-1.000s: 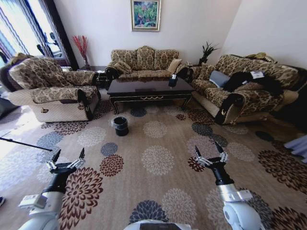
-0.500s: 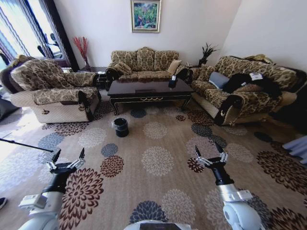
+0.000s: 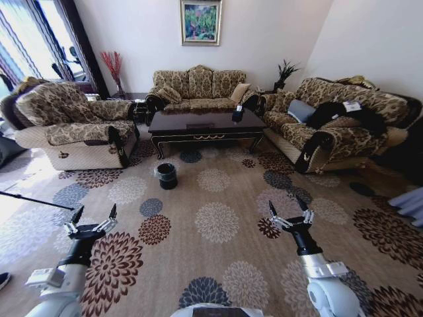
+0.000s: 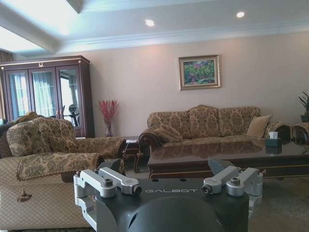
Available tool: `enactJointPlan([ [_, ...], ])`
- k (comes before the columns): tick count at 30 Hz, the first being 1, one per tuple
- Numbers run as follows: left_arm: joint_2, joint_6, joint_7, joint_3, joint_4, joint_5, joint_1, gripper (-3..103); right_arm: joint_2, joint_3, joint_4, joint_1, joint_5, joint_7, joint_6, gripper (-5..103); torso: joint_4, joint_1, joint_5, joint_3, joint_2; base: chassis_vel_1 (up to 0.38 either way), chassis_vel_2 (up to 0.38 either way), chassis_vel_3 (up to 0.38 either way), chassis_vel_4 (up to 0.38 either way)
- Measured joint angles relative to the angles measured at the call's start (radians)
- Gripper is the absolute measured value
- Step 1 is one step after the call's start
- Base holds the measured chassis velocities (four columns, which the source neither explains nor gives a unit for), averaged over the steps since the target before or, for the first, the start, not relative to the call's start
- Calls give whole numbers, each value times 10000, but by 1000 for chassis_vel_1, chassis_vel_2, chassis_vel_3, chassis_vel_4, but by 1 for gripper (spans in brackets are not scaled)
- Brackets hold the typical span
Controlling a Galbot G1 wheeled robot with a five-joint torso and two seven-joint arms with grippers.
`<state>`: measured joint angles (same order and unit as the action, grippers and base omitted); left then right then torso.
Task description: Move to the front of the table and pick up the trash from the floor, then place it into the trash bin.
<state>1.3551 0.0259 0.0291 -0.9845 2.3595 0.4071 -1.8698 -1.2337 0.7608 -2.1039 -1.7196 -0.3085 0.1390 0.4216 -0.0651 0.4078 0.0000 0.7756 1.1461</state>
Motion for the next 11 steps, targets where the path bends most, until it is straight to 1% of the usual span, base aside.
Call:
enactJointPlan([
  [11,0,0,0,0,0,0,0,100,0,0,0,0,0,0,0,100,0,-24,0,-28,-50,0,0,0,0],
])
